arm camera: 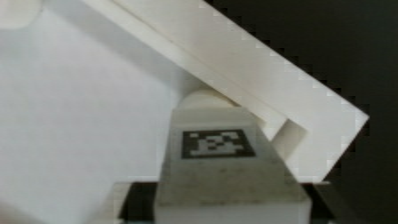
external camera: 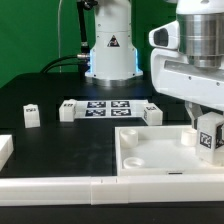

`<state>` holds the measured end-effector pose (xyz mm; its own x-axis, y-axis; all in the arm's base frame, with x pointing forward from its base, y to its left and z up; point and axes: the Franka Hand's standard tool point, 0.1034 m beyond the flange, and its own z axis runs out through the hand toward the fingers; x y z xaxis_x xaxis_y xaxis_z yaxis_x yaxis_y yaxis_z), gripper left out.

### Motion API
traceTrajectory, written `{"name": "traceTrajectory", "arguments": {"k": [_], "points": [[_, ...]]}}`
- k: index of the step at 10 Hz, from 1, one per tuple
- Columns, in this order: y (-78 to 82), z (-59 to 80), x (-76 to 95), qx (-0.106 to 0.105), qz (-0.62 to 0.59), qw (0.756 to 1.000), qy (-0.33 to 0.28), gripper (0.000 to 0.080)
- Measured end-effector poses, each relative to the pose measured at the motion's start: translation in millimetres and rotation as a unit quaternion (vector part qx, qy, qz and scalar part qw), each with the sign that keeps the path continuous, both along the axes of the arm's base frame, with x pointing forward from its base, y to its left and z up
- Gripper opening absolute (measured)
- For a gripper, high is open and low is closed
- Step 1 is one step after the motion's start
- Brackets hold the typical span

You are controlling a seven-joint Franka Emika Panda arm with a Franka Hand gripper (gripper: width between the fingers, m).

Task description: Assemble one leg

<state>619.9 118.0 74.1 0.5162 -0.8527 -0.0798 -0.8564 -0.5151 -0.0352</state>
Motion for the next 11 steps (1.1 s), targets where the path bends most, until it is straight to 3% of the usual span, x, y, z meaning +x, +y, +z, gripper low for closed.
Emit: {"name": "traceTrajectory", "arguments": {"k": [3, 5, 7, 9, 11], "points": [[-0.1, -0.6, -0.2, 0.003, -0.007, 1.000, 0.001, 0.0292], [4.2, -0.1, -1.7, 0.005, 0.041, 0.999, -0.003, 0.0609], [7.1, 0.1, -2.4, 0.007, 0.185, 0.983, -0.015, 0.0638], [6.0, -2.2, -4.5, 0.011, 0.344, 0.939, -0.023, 0.0647], [9.6, -5.3, -7.8, 0.016, 0.487, 0.873, -0.025, 0.0649]]}}
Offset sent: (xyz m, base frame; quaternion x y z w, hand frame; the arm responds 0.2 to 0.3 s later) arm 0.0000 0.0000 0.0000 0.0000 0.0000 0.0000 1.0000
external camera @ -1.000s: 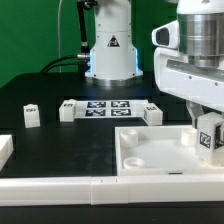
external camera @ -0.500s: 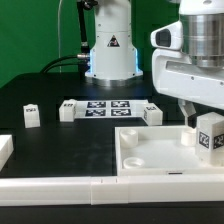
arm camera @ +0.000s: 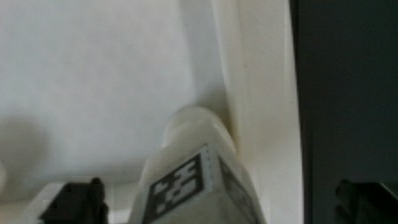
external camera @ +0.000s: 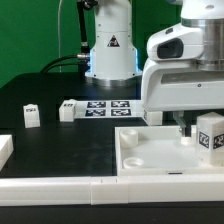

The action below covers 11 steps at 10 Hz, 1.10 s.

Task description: Assemble one leg

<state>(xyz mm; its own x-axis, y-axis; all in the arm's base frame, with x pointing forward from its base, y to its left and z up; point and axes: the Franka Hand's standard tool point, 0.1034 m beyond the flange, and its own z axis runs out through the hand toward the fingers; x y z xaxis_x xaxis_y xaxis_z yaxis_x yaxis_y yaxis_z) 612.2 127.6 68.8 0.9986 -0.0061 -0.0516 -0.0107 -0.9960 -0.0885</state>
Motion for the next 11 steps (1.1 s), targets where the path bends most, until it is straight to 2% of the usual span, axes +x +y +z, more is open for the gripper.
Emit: {"name": "traceTrajectory", "arguments": {"k": [2, 4, 5, 6, 7, 8, 10, 11], "points": [[2.2, 0.8, -1.8, -0.006, 0.150, 0.989, 0.005, 0.0649], [1.2, 1.6, -0.2, -0.003, 0.197, 0.980, 0.000, 0.0649], [1.1, 1.6, -0.3, -0.003, 0.197, 0.980, 0.000, 0.0550], [1.0, 1.6, -0.2, -0.003, 0.197, 0.980, 0.000, 0.0415], [-1.4, 1.6, 0.4, -0.005, 0.197, 0.980, -0.001, 0.0415], [-3.9, 1.4, 0.8, -0.006, 0.190, 0.982, 0.000, 0.0295], [-3.0, 1.4, 0.6, -0.007, 0.172, 0.985, 0.001, 0.0295], [-2.5, 1.5, 1.6, -0.009, 0.102, 0.995, -0.010, 0.0295]]}}
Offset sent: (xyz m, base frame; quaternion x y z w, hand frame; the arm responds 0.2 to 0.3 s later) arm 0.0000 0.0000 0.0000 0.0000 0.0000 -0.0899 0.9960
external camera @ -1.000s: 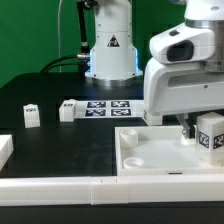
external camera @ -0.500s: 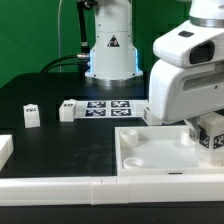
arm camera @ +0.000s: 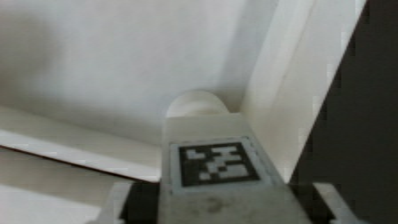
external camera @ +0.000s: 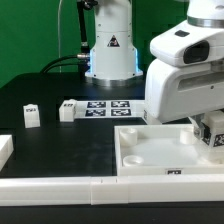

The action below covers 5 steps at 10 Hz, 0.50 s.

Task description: Assemble one leg

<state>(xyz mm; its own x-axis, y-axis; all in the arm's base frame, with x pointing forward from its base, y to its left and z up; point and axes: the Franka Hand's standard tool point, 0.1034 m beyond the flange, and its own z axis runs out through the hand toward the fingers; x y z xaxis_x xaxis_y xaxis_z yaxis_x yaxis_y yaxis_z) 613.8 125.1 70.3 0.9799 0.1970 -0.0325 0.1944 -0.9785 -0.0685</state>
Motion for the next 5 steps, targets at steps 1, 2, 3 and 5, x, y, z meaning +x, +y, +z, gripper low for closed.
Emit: {"name": "traceTrajectory", "arguments": {"k": [1, 2, 3, 5], "points": [[0.3, -1.3, -3.2, -0.004, -0.077, 0.997, 0.003, 0.0295], [0.5, -1.2, -2.6, -0.009, -0.158, 0.987, 0.006, 0.0295], [0.5, -1.3, -2.1, -0.013, -0.222, 0.975, 0.007, 0.0295], [1.6, -1.8, -1.5, -0.019, -0.327, 0.945, 0.007, 0.0295]]}}
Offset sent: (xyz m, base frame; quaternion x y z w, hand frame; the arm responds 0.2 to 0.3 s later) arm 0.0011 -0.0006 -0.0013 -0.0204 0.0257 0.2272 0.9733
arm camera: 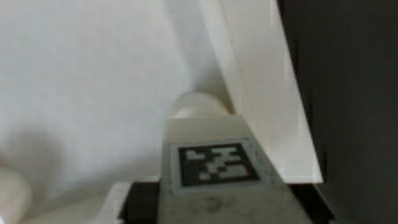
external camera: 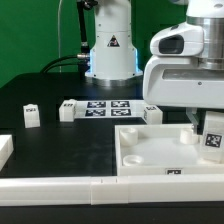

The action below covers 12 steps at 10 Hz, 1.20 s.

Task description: Assemble one leg

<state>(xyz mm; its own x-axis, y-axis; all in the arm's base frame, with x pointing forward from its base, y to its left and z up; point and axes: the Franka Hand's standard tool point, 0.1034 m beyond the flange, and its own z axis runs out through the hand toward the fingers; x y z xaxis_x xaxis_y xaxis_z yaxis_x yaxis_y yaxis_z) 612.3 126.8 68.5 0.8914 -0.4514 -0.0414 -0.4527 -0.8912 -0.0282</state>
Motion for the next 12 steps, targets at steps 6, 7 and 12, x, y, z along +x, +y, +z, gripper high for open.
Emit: {"name": "traceTrajectory", "arguments": {"k": [6, 7, 12], "points": [[4.7, -1.2, -0.7, -0.001, -0.147, 0.989, 0.005, 0.0402], [5.3, -0.9, -0.8, -0.001, -0.136, 0.991, 0.004, 0.0539], [0.5, -1.8, -0.5, 0.005, 0.215, 0.977, -0.007, 0.0649]]}}
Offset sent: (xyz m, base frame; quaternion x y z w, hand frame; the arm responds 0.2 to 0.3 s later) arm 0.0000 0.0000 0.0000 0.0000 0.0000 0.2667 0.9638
